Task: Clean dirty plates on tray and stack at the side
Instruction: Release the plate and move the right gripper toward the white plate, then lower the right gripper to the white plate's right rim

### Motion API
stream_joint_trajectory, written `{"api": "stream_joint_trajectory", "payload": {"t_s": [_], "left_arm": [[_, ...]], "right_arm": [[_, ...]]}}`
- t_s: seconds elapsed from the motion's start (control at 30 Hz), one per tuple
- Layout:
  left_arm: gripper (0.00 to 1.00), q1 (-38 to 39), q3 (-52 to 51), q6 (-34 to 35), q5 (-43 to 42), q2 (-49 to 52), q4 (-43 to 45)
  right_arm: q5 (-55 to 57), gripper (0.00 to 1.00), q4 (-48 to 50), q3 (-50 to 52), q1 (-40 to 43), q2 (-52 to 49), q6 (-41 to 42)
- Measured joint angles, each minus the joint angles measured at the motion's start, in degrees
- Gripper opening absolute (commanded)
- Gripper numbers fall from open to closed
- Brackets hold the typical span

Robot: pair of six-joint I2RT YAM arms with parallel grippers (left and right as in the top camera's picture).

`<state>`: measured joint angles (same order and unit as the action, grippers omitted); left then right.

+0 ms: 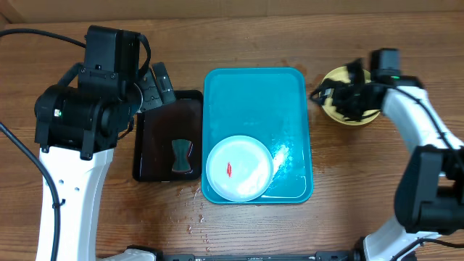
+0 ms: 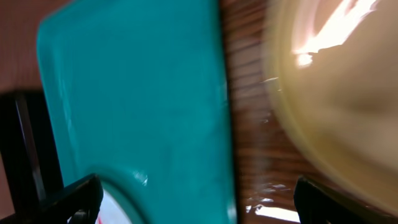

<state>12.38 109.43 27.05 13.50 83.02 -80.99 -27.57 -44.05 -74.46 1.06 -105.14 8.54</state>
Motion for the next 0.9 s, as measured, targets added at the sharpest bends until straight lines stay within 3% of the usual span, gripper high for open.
{"api": "stream_joint_trajectory", "payload": {"t_s": [0.17, 0.3, 0.6, 0.9], "left_arm": [[1.00, 0.00, 0.00, 0.00, -0.02, 0.00, -0.02], [1.00, 0.00, 0.00, 0.00, -0.02, 0.00, 0.00], [1.00, 0.00, 0.00, 0.00, -0.02, 0.00, -0.02], [1.00, 0.00, 0.00, 0.00, 0.00, 0.00, -0.02]], "right_arm": [[7.54, 1.00, 0.52, 0.00, -16.79, 0.31, -0.96], [13.46, 1.00, 1.49, 0.00, -26.75, 0.76, 3.48], [22.69, 1.00, -15.65, 0.02, -31.50, 7.04, 14.82], [27.02, 1.00, -21.05, 0.02, -35.58, 14.80, 21.53]]}}
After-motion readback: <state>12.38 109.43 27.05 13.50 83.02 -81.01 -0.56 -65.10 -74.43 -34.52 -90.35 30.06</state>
